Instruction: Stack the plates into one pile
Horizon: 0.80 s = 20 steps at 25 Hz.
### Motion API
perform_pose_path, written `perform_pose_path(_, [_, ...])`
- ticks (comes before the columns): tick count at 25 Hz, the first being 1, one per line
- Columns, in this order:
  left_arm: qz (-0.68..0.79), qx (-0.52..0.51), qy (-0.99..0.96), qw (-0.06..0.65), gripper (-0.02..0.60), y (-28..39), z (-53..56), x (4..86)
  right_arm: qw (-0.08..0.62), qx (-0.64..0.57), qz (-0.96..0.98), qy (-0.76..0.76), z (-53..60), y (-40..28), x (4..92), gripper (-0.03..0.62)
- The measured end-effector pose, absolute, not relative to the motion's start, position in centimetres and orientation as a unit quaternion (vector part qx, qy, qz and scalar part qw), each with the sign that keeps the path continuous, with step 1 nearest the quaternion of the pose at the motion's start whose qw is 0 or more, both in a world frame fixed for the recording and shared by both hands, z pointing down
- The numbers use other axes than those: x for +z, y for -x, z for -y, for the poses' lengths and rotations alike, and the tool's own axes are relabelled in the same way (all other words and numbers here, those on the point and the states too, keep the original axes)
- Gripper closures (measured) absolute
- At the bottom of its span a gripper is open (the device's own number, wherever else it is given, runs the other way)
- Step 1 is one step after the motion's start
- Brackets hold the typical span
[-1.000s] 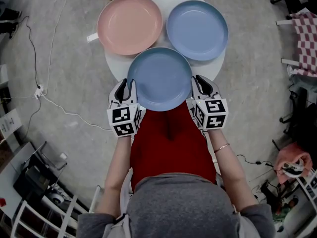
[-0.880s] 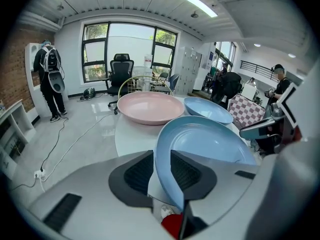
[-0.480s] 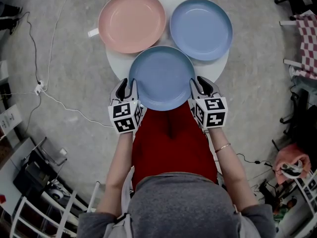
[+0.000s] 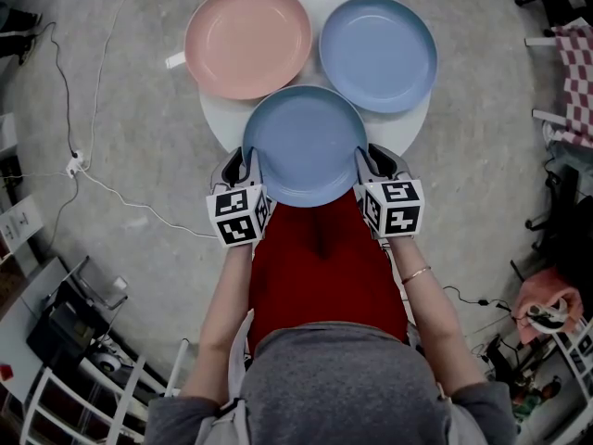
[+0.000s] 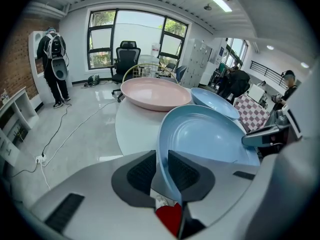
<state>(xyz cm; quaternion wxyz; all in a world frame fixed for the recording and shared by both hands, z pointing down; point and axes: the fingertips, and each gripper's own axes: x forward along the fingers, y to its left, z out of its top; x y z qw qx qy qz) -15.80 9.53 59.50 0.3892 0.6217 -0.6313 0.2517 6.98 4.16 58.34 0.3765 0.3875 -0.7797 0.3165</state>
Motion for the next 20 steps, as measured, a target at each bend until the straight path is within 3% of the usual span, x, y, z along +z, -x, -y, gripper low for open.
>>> perform_pose_path(20, [0.624,0.242,-0.629,0.394,0.526,15.0,-10.3,57.5,0.36,0.33,0.777,-0.398,-4.7,-7.6,56.8,0.528])
